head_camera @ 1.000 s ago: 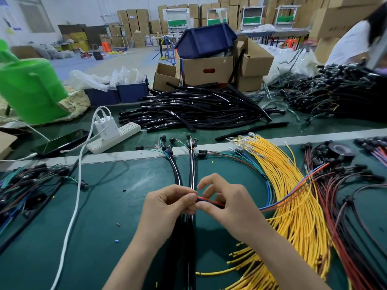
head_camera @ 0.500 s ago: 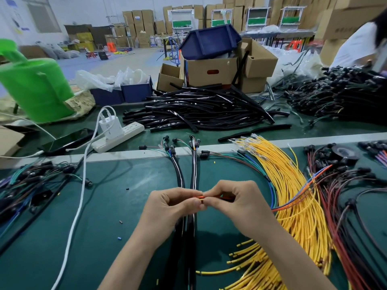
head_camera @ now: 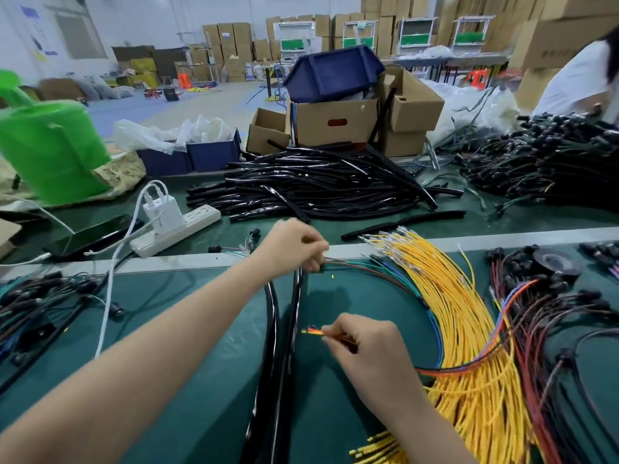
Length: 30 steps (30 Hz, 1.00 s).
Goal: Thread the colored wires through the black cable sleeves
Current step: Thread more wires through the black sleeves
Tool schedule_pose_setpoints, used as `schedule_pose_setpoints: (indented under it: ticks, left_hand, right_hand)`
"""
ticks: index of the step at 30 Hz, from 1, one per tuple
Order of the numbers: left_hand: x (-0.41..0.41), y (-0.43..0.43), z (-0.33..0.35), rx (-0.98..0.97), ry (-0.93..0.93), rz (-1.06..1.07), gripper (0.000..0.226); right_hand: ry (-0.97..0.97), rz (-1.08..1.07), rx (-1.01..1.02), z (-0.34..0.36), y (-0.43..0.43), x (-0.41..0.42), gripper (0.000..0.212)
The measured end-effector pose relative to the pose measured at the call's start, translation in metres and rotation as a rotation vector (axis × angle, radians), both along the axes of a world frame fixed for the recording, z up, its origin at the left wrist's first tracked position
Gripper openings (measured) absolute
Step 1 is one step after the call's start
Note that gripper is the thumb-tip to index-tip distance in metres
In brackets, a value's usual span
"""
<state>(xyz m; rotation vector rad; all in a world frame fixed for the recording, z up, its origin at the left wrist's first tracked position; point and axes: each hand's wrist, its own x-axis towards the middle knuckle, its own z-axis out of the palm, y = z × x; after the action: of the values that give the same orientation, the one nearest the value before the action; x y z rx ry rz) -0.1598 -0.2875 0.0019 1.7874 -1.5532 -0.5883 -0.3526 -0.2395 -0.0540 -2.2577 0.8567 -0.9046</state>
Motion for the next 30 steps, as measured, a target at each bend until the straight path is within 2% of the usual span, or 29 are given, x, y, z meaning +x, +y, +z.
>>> schedule_pose_setpoints:
  ticks: [3,6,9,12,14,17,20,22,23,24,25,27,28,30]
  left_hand:
    - [-0.008,-0.06,-0.015,-0.065,-0.324,0.046,0.024]
    - [-0.012,-0.103,-0.033,0.093,-0.478,0.057,0.039]
    - [-0.018,-0.122,-0.043,0.2,-0.689,0.045,0.032]
    - [-0.019,-0.129,-0.041,0.193,-0.732,0.095,0.025]
    - [-0.017,-0.129,-0.029,0.16,-0.616,0.145,0.026]
    - [-0.01,-0.122,0.009,-0.057,-0.273,0.223,0.024]
    - [0.003,-0.093,0.069,-0.429,0.19,0.323,0.01]
    - [0.008,-0.057,0.114,-0.727,0.438,0.282,0.009]
    - [0.01,-0.039,0.132,-0.869,0.499,0.225,0.007]
    - [0.012,-0.019,0.144,-0.975,0.46,0.199,0.003]
    - [0.013,0.001,0.151,-1.026,0.335,0.22,0.005]
    - [0.017,0.039,0.148,-0.976,-0.007,0.29,0.022]
    - [0.017,0.058,0.14,-0.933,-0.156,0.289,0.023]
    - [0.009,0.089,0.119,-0.939,-0.355,0.153,0.023]
  right_hand:
    - [0.088,0.037,-0.024,-0.008,-0.001,0.003,0.006]
    - [0.076,0.034,-0.015,-0.01,-0.002,0.003,0.007]
    - [0.048,0.036,-0.005,-0.012,-0.005,0.001,0.008]
    - [0.043,0.037,0.009,-0.013,-0.008,0.0,0.007]
    - [0.017,0.045,0.023,-0.012,-0.009,-0.001,0.006]
    - [-0.003,0.037,0.05,-0.01,-0.013,-0.004,0.004]
    - [-0.011,0.02,0.071,-0.011,-0.014,-0.006,0.002]
    - [-0.026,0.006,0.1,-0.009,-0.014,-0.006,0.001]
    - [-0.033,-0.005,0.118,-0.008,-0.013,-0.005,0.002]
    - [-0.043,-0.018,0.144,-0.007,-0.013,-0.005,0.002]
    - [-0.053,-0.031,0.176,-0.005,-0.013,-0.005,0.004]
    - [-0.076,-0.05,0.247,-0.002,-0.013,-0.005,0.007]
    - [-0.088,-0.055,0.294,-0.001,-0.013,-0.004,0.007]
    - [-0.142,-0.05,0.417,0.002,-0.014,-0.007,0.007]
